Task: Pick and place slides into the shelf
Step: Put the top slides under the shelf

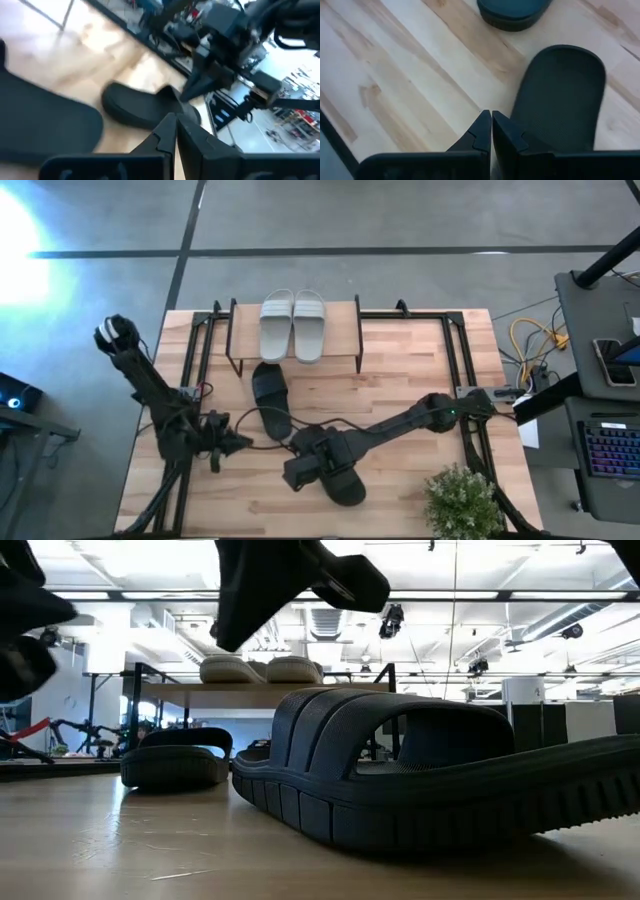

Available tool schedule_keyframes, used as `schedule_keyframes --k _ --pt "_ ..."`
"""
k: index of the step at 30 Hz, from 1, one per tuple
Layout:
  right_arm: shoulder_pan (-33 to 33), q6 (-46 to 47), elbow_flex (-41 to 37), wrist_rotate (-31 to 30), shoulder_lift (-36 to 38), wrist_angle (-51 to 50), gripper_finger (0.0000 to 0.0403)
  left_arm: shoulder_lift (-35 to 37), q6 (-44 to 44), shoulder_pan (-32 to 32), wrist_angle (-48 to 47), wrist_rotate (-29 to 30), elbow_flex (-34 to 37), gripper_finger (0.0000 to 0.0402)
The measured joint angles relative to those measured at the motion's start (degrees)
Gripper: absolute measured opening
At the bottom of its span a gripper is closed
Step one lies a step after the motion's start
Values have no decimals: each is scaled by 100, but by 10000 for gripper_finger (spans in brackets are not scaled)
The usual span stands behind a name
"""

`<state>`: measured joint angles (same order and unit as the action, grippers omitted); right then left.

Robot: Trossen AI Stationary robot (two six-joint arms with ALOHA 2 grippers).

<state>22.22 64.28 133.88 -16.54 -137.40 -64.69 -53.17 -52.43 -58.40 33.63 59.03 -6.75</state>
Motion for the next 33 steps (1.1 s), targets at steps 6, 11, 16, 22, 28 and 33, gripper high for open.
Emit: schedule_keyframes --k 6,11,16,22,28,33 --pt "46 77 -2 0 67 -357 9 546 -509 495 -877 -80 562 0" --pt "94 246 -2 -6 118 -618 9 1015 -1937 732 -3473 -294 426 0" --pt "125 386 -7 -107 126 -721 9 1113 -2543 1107 -4888 -572 114 0" --pt "125 545 -7 -174 128 -727 9 952 -2962 1961 -5579 -1180 -77 0" --pt "125 627 -7 -170 128 -732 9 725 -2331 2961 -5539 -2015 -407 0" --pt "125 758 -7 -170 128 -731 9 492 -1511 3946 -5504 -2613 -618 0"
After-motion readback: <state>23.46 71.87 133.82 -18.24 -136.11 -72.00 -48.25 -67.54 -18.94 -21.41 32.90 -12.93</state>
